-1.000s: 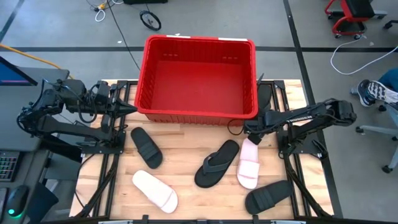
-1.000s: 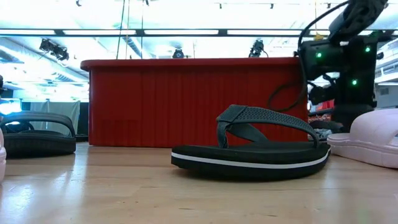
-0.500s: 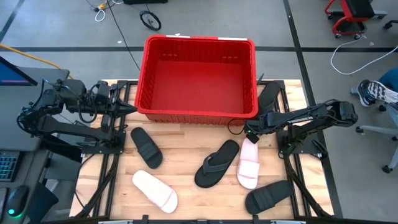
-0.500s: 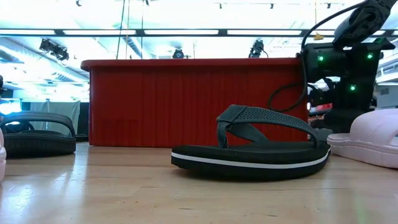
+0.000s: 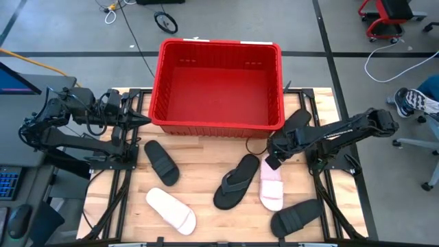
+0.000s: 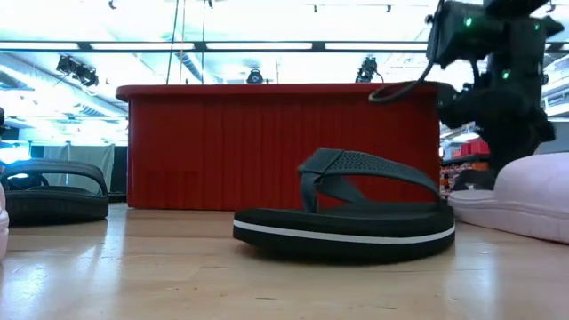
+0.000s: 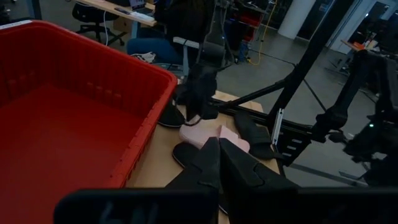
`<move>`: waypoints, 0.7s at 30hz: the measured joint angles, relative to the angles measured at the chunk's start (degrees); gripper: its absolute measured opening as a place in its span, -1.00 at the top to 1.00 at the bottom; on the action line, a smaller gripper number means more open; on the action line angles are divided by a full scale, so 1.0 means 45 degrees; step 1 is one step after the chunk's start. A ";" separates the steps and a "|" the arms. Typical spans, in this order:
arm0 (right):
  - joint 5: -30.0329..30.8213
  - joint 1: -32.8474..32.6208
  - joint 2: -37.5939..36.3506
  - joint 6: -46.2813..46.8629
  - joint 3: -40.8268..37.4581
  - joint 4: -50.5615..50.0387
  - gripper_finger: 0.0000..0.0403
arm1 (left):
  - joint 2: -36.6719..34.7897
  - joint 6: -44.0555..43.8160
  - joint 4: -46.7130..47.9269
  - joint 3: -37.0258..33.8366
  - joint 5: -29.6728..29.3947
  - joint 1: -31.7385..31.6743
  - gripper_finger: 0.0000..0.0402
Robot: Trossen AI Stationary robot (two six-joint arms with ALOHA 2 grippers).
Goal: Pick and place slides into bin
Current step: Put the top black slipper into the red container
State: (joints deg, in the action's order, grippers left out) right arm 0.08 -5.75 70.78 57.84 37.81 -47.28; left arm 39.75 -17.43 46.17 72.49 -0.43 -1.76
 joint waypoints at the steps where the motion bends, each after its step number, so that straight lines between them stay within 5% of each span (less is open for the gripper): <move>1: -0.0248 -0.0298 0.0005 0.0262 0.0162 -0.0049 1.00 | 0.0000 0.0000 0.0000 0.0000 0.0000 0.0004 0.93; 5: -0.0441 -0.1488 -0.0005 0.0909 0.0564 -0.0163 1.00 | 0.0000 0.0000 0.0000 0.0000 0.0000 0.0002 0.89; 11: 0.1828 -0.2037 -0.0083 0.0934 0.0684 -0.1455 0.95 | 0.0000 0.0005 -0.0004 0.0000 0.0000 0.0005 0.89; 17: 0.1795 -0.1177 -0.0092 0.1125 0.0684 -0.2332 0.62 | 0.0000 -0.0072 0.0000 0.0000 0.0000 0.0003 0.95; 21: 0.3109 -0.0781 -0.0092 0.0445 0.0688 -0.2347 0.34 | 0.0000 -0.0244 -0.0005 0.0000 0.0004 0.0001 0.94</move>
State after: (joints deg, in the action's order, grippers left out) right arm 14.07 -9.27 70.37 59.84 40.91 -57.84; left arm 39.75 -18.53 46.15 72.49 -0.41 -1.76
